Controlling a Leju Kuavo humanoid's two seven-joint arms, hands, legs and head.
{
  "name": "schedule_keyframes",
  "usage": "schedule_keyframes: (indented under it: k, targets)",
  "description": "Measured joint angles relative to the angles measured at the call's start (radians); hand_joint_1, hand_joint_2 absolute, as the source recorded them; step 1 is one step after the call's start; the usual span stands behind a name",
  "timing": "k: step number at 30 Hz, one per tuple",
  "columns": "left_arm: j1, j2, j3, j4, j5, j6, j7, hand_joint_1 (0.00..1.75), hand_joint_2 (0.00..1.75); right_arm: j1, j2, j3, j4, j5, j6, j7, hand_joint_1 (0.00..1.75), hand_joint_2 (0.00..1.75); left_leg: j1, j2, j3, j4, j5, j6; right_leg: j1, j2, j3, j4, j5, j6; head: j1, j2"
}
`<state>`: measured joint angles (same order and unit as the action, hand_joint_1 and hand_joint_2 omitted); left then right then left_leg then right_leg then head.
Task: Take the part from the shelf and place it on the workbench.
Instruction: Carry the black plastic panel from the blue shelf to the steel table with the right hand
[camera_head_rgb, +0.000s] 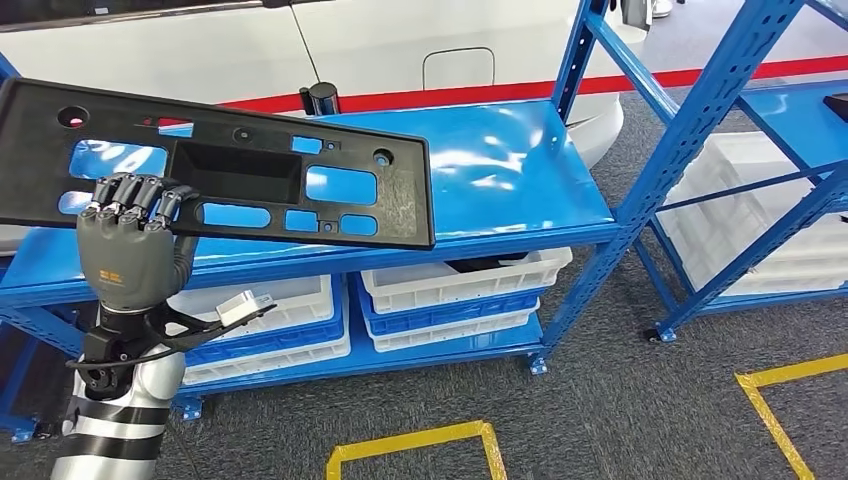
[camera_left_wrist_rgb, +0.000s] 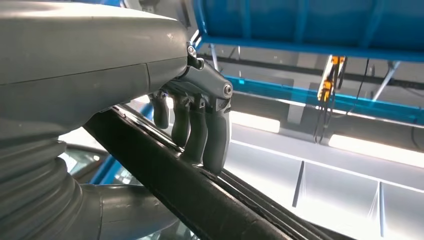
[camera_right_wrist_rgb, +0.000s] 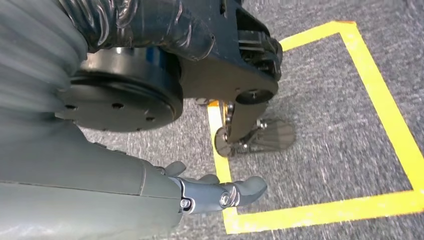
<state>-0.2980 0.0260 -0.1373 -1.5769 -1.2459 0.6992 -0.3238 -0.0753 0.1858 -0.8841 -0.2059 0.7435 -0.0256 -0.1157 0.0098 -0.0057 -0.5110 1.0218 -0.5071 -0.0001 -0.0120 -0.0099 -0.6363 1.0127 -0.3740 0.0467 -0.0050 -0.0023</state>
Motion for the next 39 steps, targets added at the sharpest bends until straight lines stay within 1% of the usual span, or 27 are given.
schedule_keyframes:
  k: [2,3,5,6,7,8,9,10,12,14,16,17,19,21,22,23,24,25,27,29,32,33,34,36,37,38,39]
  targets:
    - [-0.003,-0.002,0.000,-0.002,0.000,0.000,-0.003,1.75,1.75,0.000,-0.001,-0.006,0.000,0.000,0.000,-0.001,0.00,1.75,-0.001,0.002,-0.017,-0.006,0.020,0.018,-0.003,0.002,-0.015,0.013,-0.013,0.007,0.000,0.000]
    - [-0.005,-0.004,0.000,-0.004,0.000,0.000,-0.003,1.75,1.75,0.000,-0.002,-0.008,0.000,0.000,0.000,-0.002,0.00,1.75,0.001,0.002,-0.030,-0.009,0.033,0.026,-0.002,0.003,-0.032,0.043,-0.042,0.003,0.001,0.000]
    - [-0.006,-0.007,0.000,-0.007,0.000,0.000,-0.004,1.75,1.75,-0.001,-0.004,-0.011,0.000,0.000,0.000,-0.003,0.00,1.75,0.000,0.001,-0.061,-0.009,0.058,0.036,-0.002,0.005,-0.077,0.163,-0.129,-0.009,0.004,0.000]
    - [-0.004,-0.008,0.000,-0.008,0.000,0.000,-0.004,1.75,1.75,-0.001,-0.004,-0.013,0.000,0.000,0.000,-0.003,0.00,1.75,-0.001,0.001,-0.077,-0.008,0.070,0.037,-0.002,0.006,-0.093,0.231,-0.162,-0.009,0.004,0.000]
    - [-0.003,-0.008,0.001,-0.008,0.000,0.000,-0.004,1.75,1.75,-0.001,-0.005,-0.014,0.000,0.000,0.000,-0.003,0.00,1.75,-0.002,0.001,-0.093,-0.008,0.081,0.038,-0.002,0.006,-0.100,0.280,-0.179,-0.006,0.004,0.000]
    - [-0.002,-0.008,0.001,-0.008,0.000,0.000,-0.004,1.75,1.75,-0.001,-0.006,-0.015,0.000,0.000,0.000,-0.003,0.00,1.75,-0.004,0.001,-0.107,-0.007,0.092,0.038,-0.001,0.006,-0.089,0.294,-0.176,0.001,0.004,0.000]
    - [-0.002,-0.008,0.001,-0.008,0.000,0.000,-0.004,1.75,1.75,-0.001,-0.006,-0.016,0.000,0.000,0.000,-0.003,0.00,1.75,-0.005,0.001,-0.120,-0.007,0.103,0.037,-0.001,0.006,-0.059,0.270,-0.160,0.009,0.004,0.000]
    - [-0.002,-0.008,0.001,-0.008,0.001,0.000,-0.004,1.75,1.75,-0.002,-0.007,-0.016,0.000,0.000,0.000,-0.004,0.00,1.75,-0.006,0.000,-0.132,-0.007,0.113,0.035,0.001,0.007,-0.010,0.211,-0.142,0.012,0.004,0.000]
    - [-0.002,-0.009,0.001,-0.009,0.002,0.000,-0.004,1.75,1.75,-0.006,-0.011,-0.017,0.000,0.001,0.000,-0.005,0.00,1.75,-0.008,-0.001,-0.149,-0.006,0.132,0.028,0.008,0.010,0.105,0.054,-0.132,0.004,0.004,0.000]
    - [-0.004,-0.010,0.001,-0.011,0.006,0.000,-0.006,1.75,1.75,-0.008,-0.013,-0.017,0.000,0.004,-0.001,-0.008,0.00,1.75,-0.008,-0.001,-0.155,-0.009,0.150,0.017,0.015,0.013,0.152,-0.027,-0.139,-0.009,0.002,0.000]
    - [-0.004,-0.011,0.002,-0.011,0.013,0.000,-0.012,1.75,1.75,-0.009,-0.013,-0.017,0.000,0.008,-0.002,-0.011,0.00,1.75,-0.005,-0.001,-0.157,-0.013,0.165,0.005,0.013,0.011,0.140,-0.033,-0.126,-0.019,0.002,0.000]
    - [-0.003,-0.011,0.003,-0.012,0.017,0.000,-0.015,1.75,1.75,-0.010,-0.013,-0.017,0.000,0.011,-0.002,-0.012,0.00,1.75,-0.004,-0.002,-0.163,-0.008,0.155,-0.001,0.008,0.009,0.135,-0.036,-0.116,-0.027,0.001,0.000]
    - [-0.001,-0.011,0.008,-0.015,0.028,0.001,-0.023,1.75,1.75,-0.014,-0.013,-0.017,0.000,0.018,-0.003,-0.017,0.00,1.75,-0.001,-0.002,-0.186,0.052,0.081,-0.011,-0.001,0.003,0.120,-0.041,-0.092,-0.044,-0.002,0.000]
    - [0.002,-0.011,0.014,-0.016,0.041,0.001,-0.029,1.75,1.75,-0.017,-0.013,-0.017,0.000,0.021,-0.005,-0.019,0.00,1.75,0.003,-0.001,-0.213,0.178,-0.017,-0.022,0.000,0.000,0.097,-0.039,-0.070,-0.049,-0.005,0.000]
    - [0.004,-0.011,0.017,-0.016,0.047,0.001,-0.032,1.75,1.75,-0.018,-0.012,-0.017,0.000,0.023,-0.006,-0.020,0.00,1.75,0.005,-0.001,-0.219,0.236,-0.039,-0.027,0.000,-0.002,0.083,-0.037,-0.061,-0.048,-0.006,0.000]
    - [0.007,-0.011,0.020,-0.016,0.052,0.001,-0.034,1.75,1.75,-0.018,-0.012,-0.017,0.000,0.025,-0.007,-0.020,0.00,1.75,0.008,-0.001,-0.212,0.268,-0.038,-0.032,0.000,-0.004,0.068,-0.033,-0.052,-0.045,-0.006,0.000]
    - [0.008,-0.010,0.024,-0.016,0.057,0.001,-0.035,1.75,1.75,-0.019,-0.012,-0.017,0.000,0.027,-0.008,-0.020,0.00,1.75,0.012,0.000,-0.190,0.266,-0.018,-0.037,-0.002,-0.006,0.054,-0.027,-0.045,-0.042,-0.006,0.000]
    - [0.009,-0.009,0.026,-0.016,0.059,0.001,-0.037,1.75,1.75,-0.020,-0.011,-0.017,0.000,0.029,-0.010,-0.020,0.00,1.75,0.017,0.001,-0.150,0.229,0.007,-0.041,-0.004,-0.006,0.039,-0.019,-0.039,-0.037,-0.006,0.000]
    - [0.008,-0.009,0.029,-0.017,0.061,0.001,-0.040,1.75,1.75,-0.024,-0.011,-0.017,-0.001,0.032,-0.013,-0.019,0.00,1.75,0.023,0.000,-0.058,0.105,0.013,-0.050,-0.005,-0.007,0.014,-0.001,-0.029,-0.026,-0.007,0.000]
    - [0.009,-0.009,0.032,-0.017,0.059,0.000,-0.043,1.75,1.75,-0.028,-0.010,-0.017,-0.001,0.034,-0.016,-0.018,0.00,1.75,0.018,-0.003,-0.017,0.031,-0.009,-0.044,-0.001,-0.007,-0.002,0.009,-0.017,-0.011,-0.007,0.000]
    - [0.010,-0.012,0.036,-0.017,0.050,0.000,-0.049,1.75,1.75,-0.025,-0.010,-0.017,-0.001,0.035,-0.019,-0.014,0.00,1.75,0.008,-0.001,-0.041,0.020,0.012,-0.003,-0.003,-0.006,-0.018,0.006,-0.001,0.011,-0.006,0.000]
    - [0.009,-0.013,0.037,-0.017,0.049,0.000,-0.050,1.75,1.75,-0.023,-0.010,-0.017,-0.001,0.035,-0.020,-0.012,0.00,1.75,0.007,0.000,-0.052,0.017,0.024,0.012,-0.004,-0.005,-0.030,0.019,-0.017,0.011,-0.006,0.000]
    - [0.008,-0.015,0.038,-0.017,0.046,0.001,-0.051,1.75,1.75,-0.021,-0.010,-0.017,-0.001,0.035,-0.020,-0.011,0.00,1.75,0.008,0.001,-0.067,0.015,0.037,0.024,-0.005,-0.002,-0.047,0.056,-0.053,0.005,-0.005,0.000]
    - [0.008,-0.018,0.038,-0.017,0.041,0.000,-0.052,1.75,1.75,-0.020,-0.010,-0.017,-0.001,0.035,-0.020,-0.008,0.00,1.75,0.005,0.001,-0.100,0.016,0.064,0.035,-0.004,0.004,-0.086,0.182,-0.148,-0.009,-0.003,0.000]
    - [0.008,-0.020,0.038,-0.017,0.038,0.000,-0.052,1.75,1.75,-0.020,-0.010,-0.017,-0.001,0.034,-0.020,-0.006,0.00,1.75,0.003,0.001,-0.118,0.016,0.078,0.037,-0.004,0.006,-0.099,0.249,-0.182,-0.010,-0.003,0.000]
    - [0.008,-0.021,0.038,-0.017,0.035,0.000,-0.052,1.75,1.75,-0.020,-0.010,-0.017,-0.001,0.033,-0.020,-0.006,0.00,1.75,0.001,0.001,-0.136,0.017,0.091,0.037,-0.003,0.006,-0.099,0.292,-0.192,-0.005,-0.003,0.000]
    - [0.008,-0.022,0.038,-0.017,0.033,0.000,-0.052,1.75,1.75,-0.019,-0.011,-0.018,-0.001,0.031,-0.020,-0.006,0.00,1.75,-0.001,0.001,-0.152,0.017,0.104,0.036,-0.002,0.006,-0.082,0.302,-0.182,0.002,-0.004,0.000]
